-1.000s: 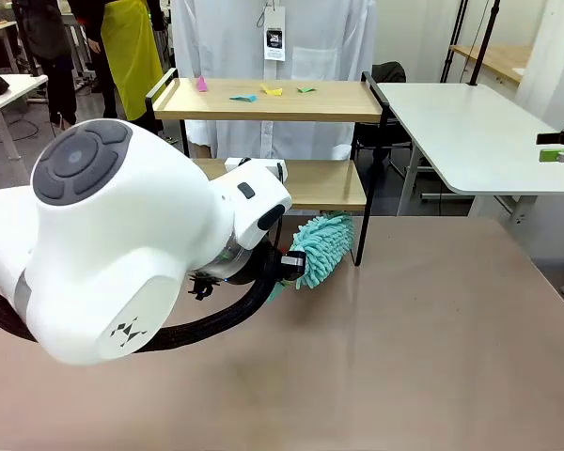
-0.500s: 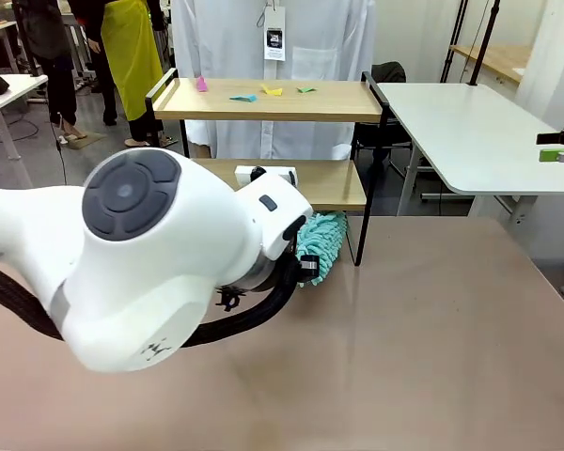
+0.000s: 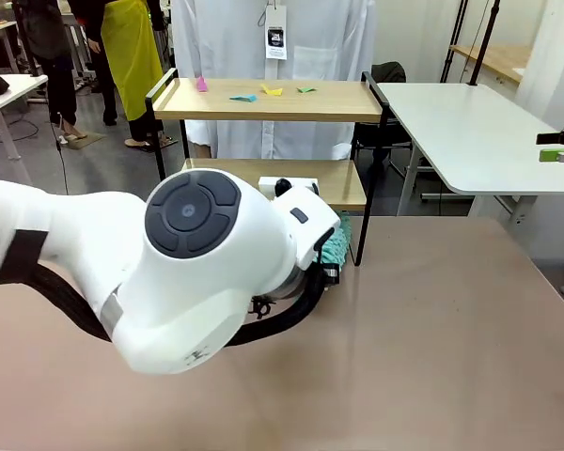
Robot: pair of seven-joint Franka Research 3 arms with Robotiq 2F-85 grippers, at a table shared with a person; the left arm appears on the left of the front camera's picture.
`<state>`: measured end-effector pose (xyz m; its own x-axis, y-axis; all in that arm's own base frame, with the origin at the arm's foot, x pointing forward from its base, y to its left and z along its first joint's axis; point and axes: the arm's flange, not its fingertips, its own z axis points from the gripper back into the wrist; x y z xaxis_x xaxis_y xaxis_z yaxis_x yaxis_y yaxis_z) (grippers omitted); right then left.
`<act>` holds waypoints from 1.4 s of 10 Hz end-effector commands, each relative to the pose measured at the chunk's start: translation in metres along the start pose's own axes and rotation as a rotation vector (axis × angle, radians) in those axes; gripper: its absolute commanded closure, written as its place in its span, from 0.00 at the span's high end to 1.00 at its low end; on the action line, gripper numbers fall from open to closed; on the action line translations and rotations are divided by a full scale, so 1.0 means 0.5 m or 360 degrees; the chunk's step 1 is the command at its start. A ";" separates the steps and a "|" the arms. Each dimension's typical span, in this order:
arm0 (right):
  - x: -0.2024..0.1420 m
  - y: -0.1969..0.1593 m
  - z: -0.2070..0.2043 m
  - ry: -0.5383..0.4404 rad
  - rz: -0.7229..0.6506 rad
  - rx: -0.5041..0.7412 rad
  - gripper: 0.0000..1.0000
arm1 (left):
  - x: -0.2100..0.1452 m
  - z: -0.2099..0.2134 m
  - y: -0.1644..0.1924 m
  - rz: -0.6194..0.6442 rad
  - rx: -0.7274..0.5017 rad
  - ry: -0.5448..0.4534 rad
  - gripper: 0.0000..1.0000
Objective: Clean the shelf.
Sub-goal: Clean the specific section of the Shelf indicated by the human with the Duster.
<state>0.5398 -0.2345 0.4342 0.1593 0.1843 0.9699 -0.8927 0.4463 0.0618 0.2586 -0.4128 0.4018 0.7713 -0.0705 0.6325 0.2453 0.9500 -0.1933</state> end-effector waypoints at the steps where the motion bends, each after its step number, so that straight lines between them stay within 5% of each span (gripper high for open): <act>1: 0.005 0.003 -0.002 0.0000 0.0006 0.0000 1.00 | -0.007 -0.065 -0.022 0.0026 0.0015 0.0029 0.13; 6: 0.005 0.003 -0.002 0.0000 0.0006 0.0000 1.00 | -0.014 -0.017 -0.001 -0.0009 0.0012 0.0033 0.13; 14: 0.005 0.003 -0.002 0.0000 0.0006 0.0000 1.00 | -0.025 -0.075 0.033 0.0051 0.0161 -0.0076 0.13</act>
<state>0.5398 -0.2343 0.4342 0.1592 0.1842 0.9699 -0.8929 0.4460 0.0619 0.2683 -0.4055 0.3717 0.7625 -0.0728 0.6428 0.1988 0.9720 -0.1257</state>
